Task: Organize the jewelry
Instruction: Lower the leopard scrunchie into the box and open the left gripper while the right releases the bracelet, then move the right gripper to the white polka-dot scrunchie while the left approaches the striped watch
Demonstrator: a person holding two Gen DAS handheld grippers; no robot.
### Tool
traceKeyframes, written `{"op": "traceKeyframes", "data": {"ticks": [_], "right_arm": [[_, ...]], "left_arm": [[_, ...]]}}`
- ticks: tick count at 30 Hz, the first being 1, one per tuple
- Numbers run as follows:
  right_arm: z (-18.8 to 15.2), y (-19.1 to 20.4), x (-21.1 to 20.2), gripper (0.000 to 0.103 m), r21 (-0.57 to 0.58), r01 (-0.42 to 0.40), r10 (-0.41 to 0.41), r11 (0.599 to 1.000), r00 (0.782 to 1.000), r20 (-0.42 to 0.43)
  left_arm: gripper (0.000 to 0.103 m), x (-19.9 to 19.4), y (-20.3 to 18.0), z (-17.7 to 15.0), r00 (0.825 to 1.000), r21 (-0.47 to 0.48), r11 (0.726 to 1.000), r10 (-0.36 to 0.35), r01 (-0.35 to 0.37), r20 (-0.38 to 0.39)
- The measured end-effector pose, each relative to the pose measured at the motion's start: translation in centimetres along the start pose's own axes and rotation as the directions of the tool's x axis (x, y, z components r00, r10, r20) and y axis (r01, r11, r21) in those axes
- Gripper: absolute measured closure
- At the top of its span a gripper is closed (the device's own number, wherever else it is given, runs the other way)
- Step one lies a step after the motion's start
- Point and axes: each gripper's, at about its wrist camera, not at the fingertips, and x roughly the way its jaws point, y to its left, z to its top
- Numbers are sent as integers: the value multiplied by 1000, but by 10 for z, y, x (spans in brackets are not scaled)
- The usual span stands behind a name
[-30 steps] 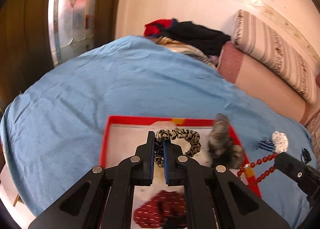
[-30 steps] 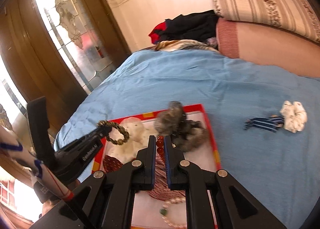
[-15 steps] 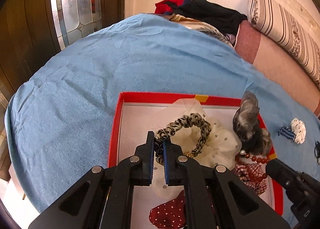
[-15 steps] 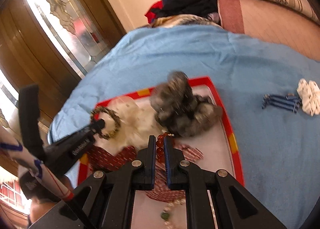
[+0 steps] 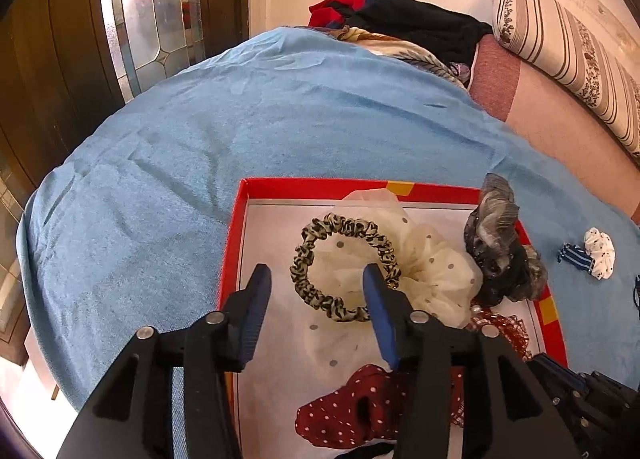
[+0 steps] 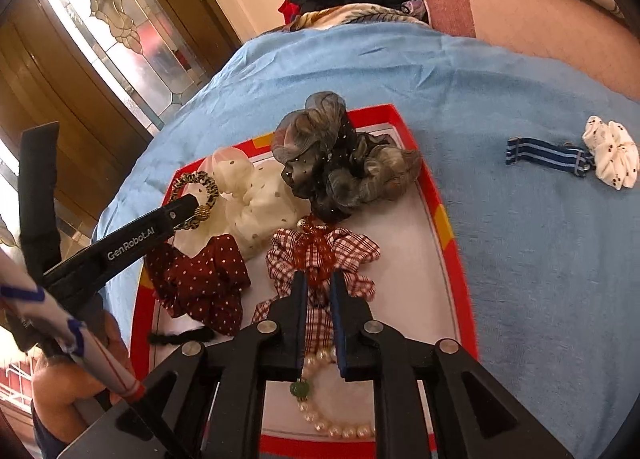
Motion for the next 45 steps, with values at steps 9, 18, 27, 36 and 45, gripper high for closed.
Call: {"op": "traceKeyframes", "data": {"ticks": [9, 18, 27, 36, 45], "right_arm": [[-6, -19, -41, 86, 25, 2, -3, 1000, 998, 57], [-19, -109, -96, 76, 197, 80, -104, 977, 988, 115], [9, -236, -123, 69, 454, 151, -233, 878, 964, 130], [73, -280, -76, 69, 478, 228, -294, 848, 953, 67], [86, -301, -46, 98, 456, 256, -307, 852, 951, 39]], "left_arm": [[43, -35, -21, 4, 988, 22, 1000, -19, 16, 156], [43, -45, -85, -2, 973, 152, 979, -158, 134, 165], [43, -40, -173, -26, 960, 314, 924, -262, 219, 101], [43, -8, -250, -16, 936, 330, 878, -348, 347, -60], [39, 64, -322, 22, 905, 306, 857, -353, 415, -237]]}}
